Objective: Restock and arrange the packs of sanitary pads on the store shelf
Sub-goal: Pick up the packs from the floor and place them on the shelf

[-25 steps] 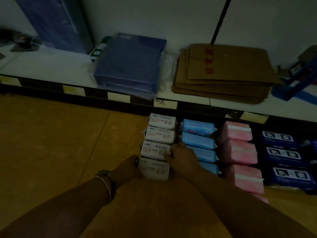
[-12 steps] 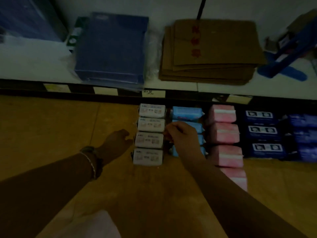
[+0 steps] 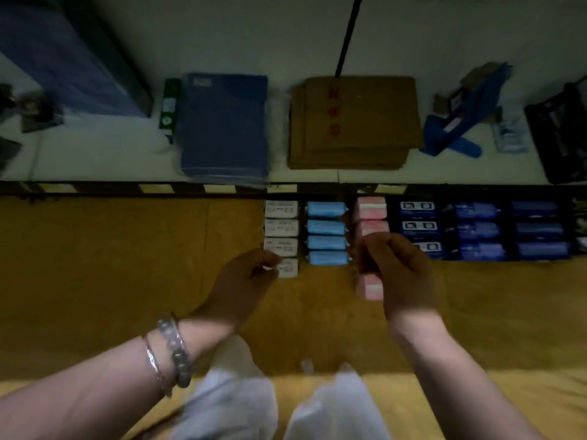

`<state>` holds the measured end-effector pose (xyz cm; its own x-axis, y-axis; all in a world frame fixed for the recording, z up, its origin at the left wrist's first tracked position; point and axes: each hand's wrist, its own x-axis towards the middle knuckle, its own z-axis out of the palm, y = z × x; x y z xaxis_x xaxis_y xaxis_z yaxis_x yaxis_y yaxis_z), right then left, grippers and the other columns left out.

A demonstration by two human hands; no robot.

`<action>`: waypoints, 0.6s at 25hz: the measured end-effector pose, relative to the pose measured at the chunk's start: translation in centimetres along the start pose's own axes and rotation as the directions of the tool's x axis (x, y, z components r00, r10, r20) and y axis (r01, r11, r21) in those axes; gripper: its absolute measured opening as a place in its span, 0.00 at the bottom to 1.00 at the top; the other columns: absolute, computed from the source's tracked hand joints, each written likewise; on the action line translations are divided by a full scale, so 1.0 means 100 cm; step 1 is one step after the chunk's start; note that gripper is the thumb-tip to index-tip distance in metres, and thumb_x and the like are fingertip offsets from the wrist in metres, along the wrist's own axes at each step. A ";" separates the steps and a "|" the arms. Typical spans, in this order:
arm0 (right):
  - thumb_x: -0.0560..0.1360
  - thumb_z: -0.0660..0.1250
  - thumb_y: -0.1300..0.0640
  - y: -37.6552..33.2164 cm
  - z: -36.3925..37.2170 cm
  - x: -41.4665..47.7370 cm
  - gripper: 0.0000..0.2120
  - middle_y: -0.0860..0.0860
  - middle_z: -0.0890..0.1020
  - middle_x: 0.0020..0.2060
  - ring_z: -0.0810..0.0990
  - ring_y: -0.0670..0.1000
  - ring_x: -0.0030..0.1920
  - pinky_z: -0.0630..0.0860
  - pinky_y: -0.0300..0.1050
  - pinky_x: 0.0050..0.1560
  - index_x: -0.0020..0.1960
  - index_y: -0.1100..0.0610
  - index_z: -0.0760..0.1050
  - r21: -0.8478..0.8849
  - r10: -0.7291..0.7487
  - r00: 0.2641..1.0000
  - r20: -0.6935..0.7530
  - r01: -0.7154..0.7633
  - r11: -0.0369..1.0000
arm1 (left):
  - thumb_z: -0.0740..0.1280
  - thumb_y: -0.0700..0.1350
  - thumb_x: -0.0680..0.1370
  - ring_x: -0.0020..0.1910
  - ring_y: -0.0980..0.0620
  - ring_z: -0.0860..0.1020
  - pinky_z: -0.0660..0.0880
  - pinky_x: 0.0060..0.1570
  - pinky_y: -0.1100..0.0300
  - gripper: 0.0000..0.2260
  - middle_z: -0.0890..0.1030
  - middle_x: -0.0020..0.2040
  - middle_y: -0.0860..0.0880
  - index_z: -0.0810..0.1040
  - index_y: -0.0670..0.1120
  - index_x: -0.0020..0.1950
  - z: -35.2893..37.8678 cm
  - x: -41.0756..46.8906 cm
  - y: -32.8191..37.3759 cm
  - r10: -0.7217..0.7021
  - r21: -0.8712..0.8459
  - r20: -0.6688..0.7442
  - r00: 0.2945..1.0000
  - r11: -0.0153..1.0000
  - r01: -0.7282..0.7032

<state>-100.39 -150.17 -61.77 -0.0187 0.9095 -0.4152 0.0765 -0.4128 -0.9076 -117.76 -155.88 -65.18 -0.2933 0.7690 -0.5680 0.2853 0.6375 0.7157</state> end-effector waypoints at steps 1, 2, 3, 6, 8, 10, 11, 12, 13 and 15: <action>0.76 0.62 0.65 -0.030 -0.003 -0.013 0.09 0.50 0.80 0.31 0.76 0.46 0.32 0.73 0.34 0.32 0.39 0.59 0.77 -0.007 -0.015 1.000 -0.006 0.015 1.000 | 0.64 0.38 0.77 0.45 0.54 0.77 0.69 0.35 0.74 0.06 0.78 0.47 0.50 0.78 0.46 0.51 -0.013 -0.017 0.025 -0.014 -0.040 -0.004 1.000 0.999 0.013; 0.76 0.62 0.66 -0.061 -0.004 -0.027 0.09 0.53 0.80 0.32 0.76 0.47 0.33 0.73 0.34 0.33 0.40 0.59 0.77 -0.031 -0.040 0.999 -0.001 0.040 0.999 | 0.64 0.38 0.77 0.47 0.52 0.78 0.70 0.37 0.73 0.06 0.79 0.46 0.50 0.78 0.47 0.48 -0.025 -0.036 0.051 -0.030 -0.118 -0.012 0.999 0.993 0.028; 0.76 0.62 0.66 -0.089 -0.005 -0.040 0.09 0.53 0.80 0.33 0.77 0.46 0.33 0.73 0.33 0.33 0.40 0.59 0.77 -0.070 -0.070 0.997 0.012 0.071 0.995 | 0.64 0.36 0.76 0.47 0.51 0.78 0.72 0.38 0.73 0.07 0.79 0.46 0.50 0.78 0.48 0.47 -0.036 -0.055 0.072 -0.034 -0.192 -0.017 0.999 0.981 0.030; 0.77 0.62 0.65 -0.172 -0.005 -0.077 0.09 0.51 0.80 0.33 0.78 0.43 0.34 0.74 0.33 0.37 0.41 0.56 0.77 -0.137 -0.191 0.979 0.067 0.199 0.970 | 0.64 0.36 0.76 0.43 0.57 0.79 0.75 0.40 0.71 0.07 0.81 0.44 0.50 0.77 0.48 0.48 -0.072 -0.115 0.136 0.029 -0.290 -0.043 0.999 0.956 -0.040; 0.77 0.61 0.64 -0.221 -0.005 -0.103 0.09 0.50 0.80 0.34 0.77 0.44 0.35 0.75 0.34 0.38 0.41 0.56 0.77 -0.121 -0.260 0.962 0.087 0.269 0.955 | 0.64 0.37 0.77 0.41 0.58 0.79 0.75 0.41 0.68 0.08 0.81 0.42 0.51 0.77 0.49 0.46 -0.094 -0.154 0.174 0.098 -0.363 -0.072 0.993 0.924 -0.117; 0.78 0.61 0.63 -0.262 -0.004 -0.124 0.09 0.49 0.80 0.35 0.77 0.45 0.36 0.75 0.35 0.39 0.42 0.55 0.77 -0.111 -0.320 0.945 0.069 0.326 0.939 | 0.64 0.38 0.77 0.43 0.57 0.79 0.76 0.41 0.68 0.08 0.81 0.44 0.51 0.77 0.51 0.47 -0.115 -0.181 0.205 0.132 -0.400 -0.114 0.985 0.901 -0.167; 0.78 0.61 0.63 -0.277 -0.002 -0.133 0.09 0.49 0.80 0.35 0.77 0.46 0.37 0.75 0.35 0.40 0.42 0.54 0.77 -0.104 -0.341 0.938 0.060 0.345 0.933 | 0.64 0.39 0.77 0.43 0.58 0.80 0.76 0.40 0.69 0.07 0.82 0.44 0.52 0.77 0.51 0.47 -0.124 -0.192 0.219 0.141 -0.414 -0.134 0.981 0.891 -0.185; 0.78 0.61 0.63 -0.290 0.000 -0.141 0.09 0.49 0.80 0.36 0.78 0.46 0.37 0.75 0.36 0.40 0.42 0.54 0.77 -0.089 -0.360 0.932 0.051 0.363 0.927 | 0.64 0.39 0.77 0.42 0.59 0.80 0.76 0.39 0.70 0.07 0.82 0.44 0.52 0.78 0.51 0.47 -0.133 -0.201 0.230 0.152 -0.435 -0.153 0.976 0.877 -0.205; 0.77 0.62 0.63 -0.305 0.002 -0.149 0.09 0.49 0.80 0.36 0.78 0.46 0.37 0.75 0.36 0.41 0.42 0.54 0.77 -0.070 -0.383 0.923 0.041 0.385 0.920 | 0.64 0.39 0.77 0.41 0.60 0.80 0.75 0.39 0.70 0.07 0.82 0.43 0.51 0.78 0.50 0.47 -0.144 -0.212 0.243 0.173 -0.459 -0.169 0.970 0.857 -0.233; 0.77 0.62 0.63 -0.332 0.009 -0.161 0.09 0.49 0.80 0.35 0.78 0.47 0.37 0.76 0.38 0.41 0.42 0.55 0.77 -0.035 -0.422 0.906 0.025 0.423 0.905 | 0.65 0.39 0.77 0.40 0.60 0.80 0.76 0.40 0.70 0.06 0.82 0.43 0.50 0.78 0.50 0.48 -0.168 -0.229 0.266 0.237 -0.482 -0.191 0.953 0.823 -0.301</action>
<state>-103.53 -151.20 -25.04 -0.0740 0.9972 0.0055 0.0963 0.0127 -0.9953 -118.80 -157.36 -26.28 -0.3864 0.8743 -0.2937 -0.1170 0.2694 0.9559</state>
